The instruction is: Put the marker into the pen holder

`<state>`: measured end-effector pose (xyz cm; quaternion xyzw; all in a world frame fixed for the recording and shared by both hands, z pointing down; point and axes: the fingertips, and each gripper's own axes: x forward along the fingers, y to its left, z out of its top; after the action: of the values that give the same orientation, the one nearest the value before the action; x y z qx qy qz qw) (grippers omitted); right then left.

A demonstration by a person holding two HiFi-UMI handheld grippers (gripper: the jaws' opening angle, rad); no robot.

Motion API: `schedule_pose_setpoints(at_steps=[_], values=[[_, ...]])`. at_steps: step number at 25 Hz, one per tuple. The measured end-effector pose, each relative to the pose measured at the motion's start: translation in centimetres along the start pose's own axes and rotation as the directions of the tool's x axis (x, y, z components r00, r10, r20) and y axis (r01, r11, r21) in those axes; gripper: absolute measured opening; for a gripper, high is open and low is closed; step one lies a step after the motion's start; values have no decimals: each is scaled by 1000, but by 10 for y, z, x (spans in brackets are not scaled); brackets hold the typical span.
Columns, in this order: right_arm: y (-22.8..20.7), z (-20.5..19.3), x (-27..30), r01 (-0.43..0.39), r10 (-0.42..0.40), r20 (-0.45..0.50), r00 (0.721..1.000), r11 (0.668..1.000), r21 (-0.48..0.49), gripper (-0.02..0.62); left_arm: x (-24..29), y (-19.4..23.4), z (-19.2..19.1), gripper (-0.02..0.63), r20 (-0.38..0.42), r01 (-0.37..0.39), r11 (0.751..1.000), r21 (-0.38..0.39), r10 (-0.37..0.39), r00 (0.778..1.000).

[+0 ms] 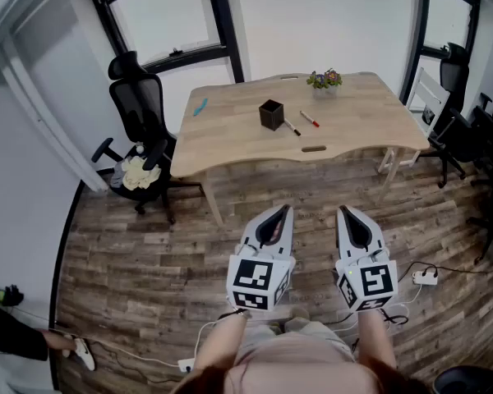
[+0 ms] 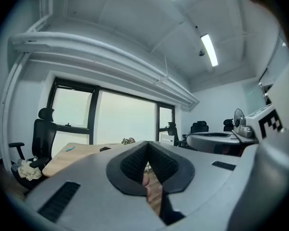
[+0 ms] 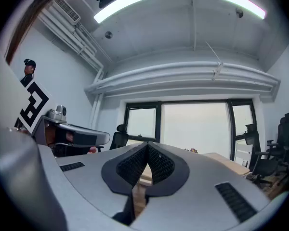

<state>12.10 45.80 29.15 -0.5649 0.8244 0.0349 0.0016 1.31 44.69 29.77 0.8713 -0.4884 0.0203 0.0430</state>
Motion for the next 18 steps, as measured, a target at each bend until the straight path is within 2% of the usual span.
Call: schedule_pose_setpoints(at_steps=[10,18], values=[[-37,-8,18,-10,10,7,1000,1000,-13,0,43,-7,-4,2,0,-12,1000,-18,12,1000],[-62,-17,37,-57,57,-20,998,998,33,0,78,-7,-5,2,0,-42,999,-32,42,999]])
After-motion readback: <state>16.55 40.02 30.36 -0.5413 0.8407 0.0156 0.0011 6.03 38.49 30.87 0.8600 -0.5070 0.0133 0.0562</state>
